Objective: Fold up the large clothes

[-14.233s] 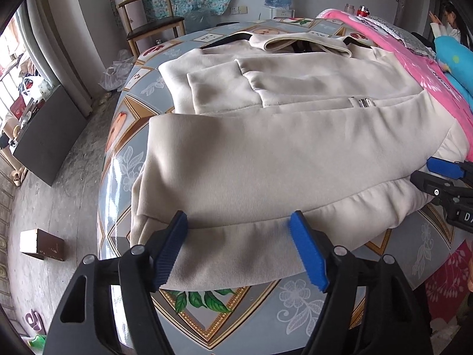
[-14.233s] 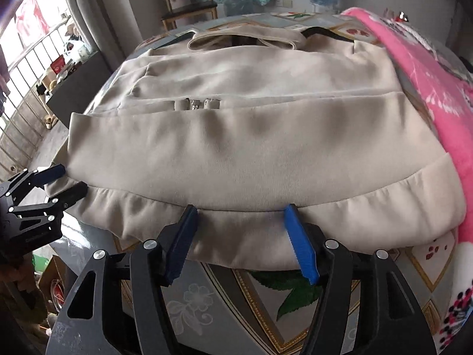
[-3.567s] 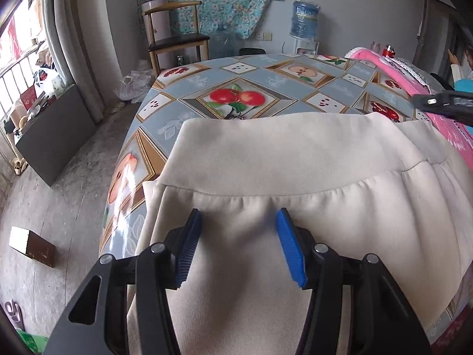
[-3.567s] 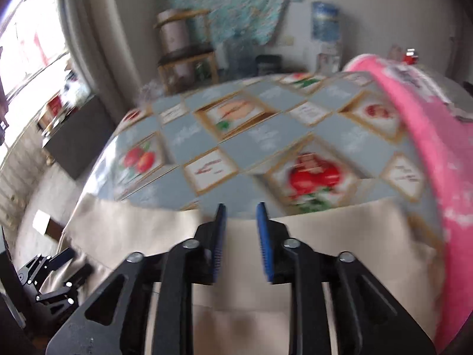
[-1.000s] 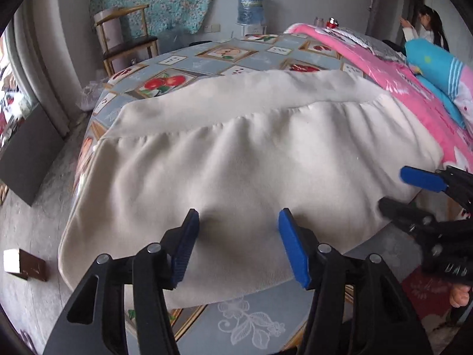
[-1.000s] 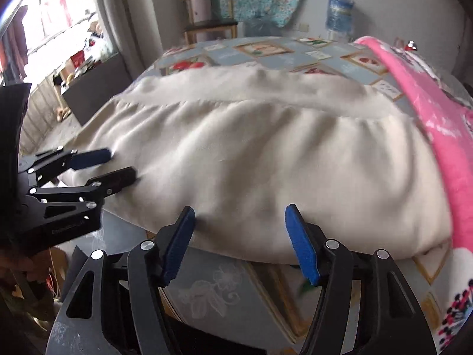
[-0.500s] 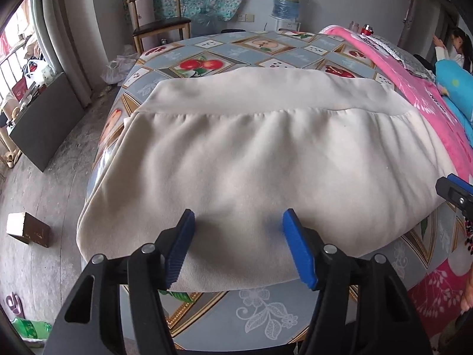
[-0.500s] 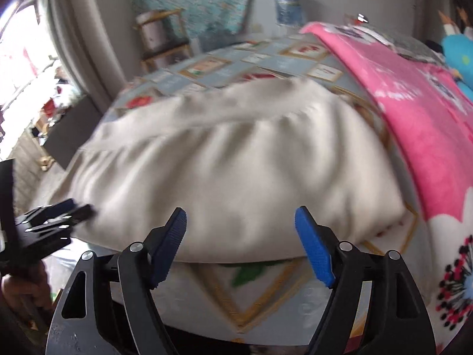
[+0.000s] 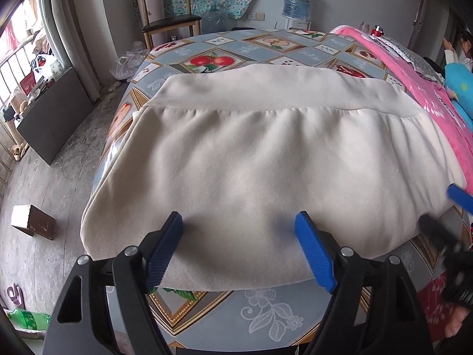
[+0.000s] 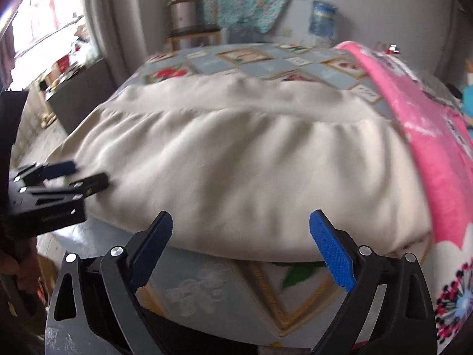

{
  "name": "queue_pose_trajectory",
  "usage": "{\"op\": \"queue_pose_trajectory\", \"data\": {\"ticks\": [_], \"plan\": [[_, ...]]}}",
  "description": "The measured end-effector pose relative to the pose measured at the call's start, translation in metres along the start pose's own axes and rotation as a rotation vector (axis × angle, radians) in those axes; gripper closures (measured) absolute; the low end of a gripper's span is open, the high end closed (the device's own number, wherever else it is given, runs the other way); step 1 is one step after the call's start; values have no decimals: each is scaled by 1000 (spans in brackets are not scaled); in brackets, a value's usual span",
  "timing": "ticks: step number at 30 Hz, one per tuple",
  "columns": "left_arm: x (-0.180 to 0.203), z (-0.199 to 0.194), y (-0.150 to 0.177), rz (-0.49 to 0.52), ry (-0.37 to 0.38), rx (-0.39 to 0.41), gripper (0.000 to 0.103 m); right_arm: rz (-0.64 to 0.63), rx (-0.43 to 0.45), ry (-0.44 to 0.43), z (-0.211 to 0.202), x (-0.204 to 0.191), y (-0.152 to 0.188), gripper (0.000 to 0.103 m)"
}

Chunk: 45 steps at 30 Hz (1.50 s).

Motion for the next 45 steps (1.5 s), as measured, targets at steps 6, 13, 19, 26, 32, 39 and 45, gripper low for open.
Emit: {"op": "queue_pose_trajectory", "data": {"ticks": [6,13,19,26,32,39,45], "plan": [[0,0,0,-4,-25,0,21,165,-76,70,25,53,11,11],[-4,3,0,-37,-67,-4,7,160,-58,77,31,51,15,7],[-6,4,0,-39,-58,-9,6,166,-56,78,29,49,16,7],[-7,5,1,-47,-54,-6,5,186,-59,80,29,50,17,7],[-8,8,-3,-43,-51,-51,5,208,-59,56,28,54,18,7],[-11,11,-5,-40,-10,-70,5,238,-56,37,27,57,23,7],[-9,9,-1,-59,-30,-33,5,240,-42,42,27,56,25,7]]}}
Point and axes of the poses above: each gripper's, at about its wrist camera, not at the fingertips, and z roughly the way its jaws point, x to its right, y to its underside, the point moved 2 cm from there along z, roughly the way its jaws point, and after that the axes turned 2 degrees about -z, right-handed, at the moved point
